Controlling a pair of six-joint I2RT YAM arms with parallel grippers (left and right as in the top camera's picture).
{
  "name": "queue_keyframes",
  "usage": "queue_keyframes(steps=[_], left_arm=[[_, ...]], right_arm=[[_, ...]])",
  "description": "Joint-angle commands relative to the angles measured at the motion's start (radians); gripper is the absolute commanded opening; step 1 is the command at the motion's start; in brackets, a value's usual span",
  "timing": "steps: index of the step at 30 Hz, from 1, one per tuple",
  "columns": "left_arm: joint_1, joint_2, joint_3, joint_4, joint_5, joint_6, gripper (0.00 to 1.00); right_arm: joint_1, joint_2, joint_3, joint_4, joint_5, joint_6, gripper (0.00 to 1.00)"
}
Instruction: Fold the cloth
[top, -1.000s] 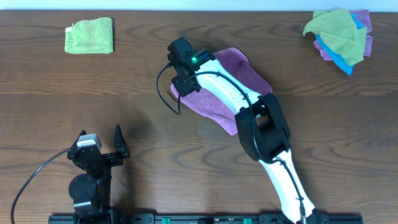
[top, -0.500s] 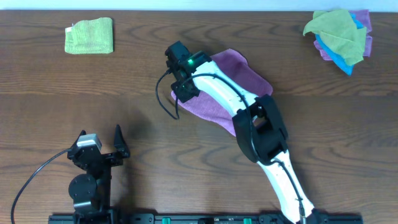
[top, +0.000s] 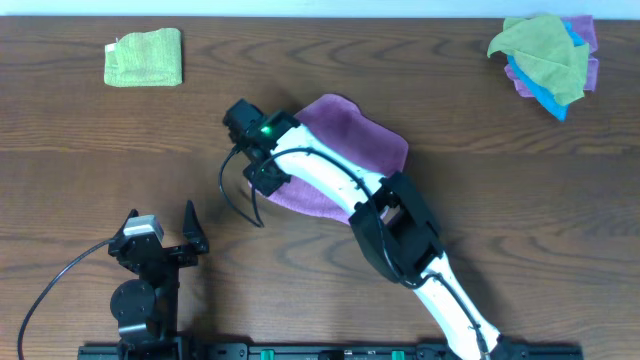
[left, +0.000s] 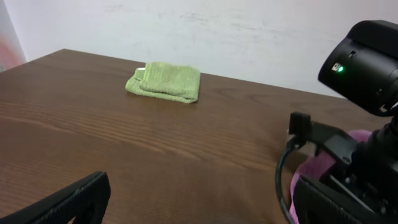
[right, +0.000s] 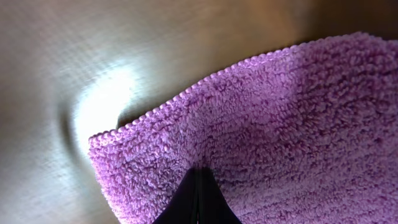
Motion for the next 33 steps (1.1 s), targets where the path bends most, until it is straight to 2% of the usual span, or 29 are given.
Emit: queue_keyframes(steps=[1,8,17,18,19,20,23,24,33], left_arm=[[-0.006,-0.006,-0.031,-0.016,-0.006,-0.003,0.95],[-0.006,-0.006,-0.031,-0.016,-0.006,-0.003,0.95],[-0.006,-0.006,-0.031,-0.016,-0.006,-0.003,0.95],[-0.006,-0.006,-0.031,-0.016,-0.006,-0.003,0.96],[-0.006,-0.006,-0.031,-0.016,-0.006,-0.003,0.95],[-0.006,-0.006,-0.031,-0.016,-0.006,-0.003,0.95],[-0.006,-0.006,-0.031,-0.016,-0.006,-0.003,0.96],[-0.006,-0.006,-0.031,-0.016,-0.006,-0.003,0.95],[-0.006,-0.006,-0.031,-0.016,-0.006,-0.003,0.95]], right_arm=[[0.058,0.033,-0.015,-0.017,-0.066,-0.005,0.02],[0.132,0.033,-0.015,-0.019,-0.012,-0.023,0.02],[0.06,0.009,-0.013,-0.019,0.025,-0.024,0.03],[0.048,-0.003,-0.013,-0.019,0.026,-0.024,0.2],[0.034,-0.019,-0.012,-0.019,0.025,-0.032,0.51],[0.02,-0.041,-0.011,-0.019,0.034,-0.04,0.66],[-0.011,-0.111,-0.01,-0.019,0.06,-0.043,0.97],[-0.02,-0.145,-0.01,-0.021,0.059,-0.046,0.99],[-0.015,-0.391,-0.01,-0.048,0.075,-0.046,0.99]])
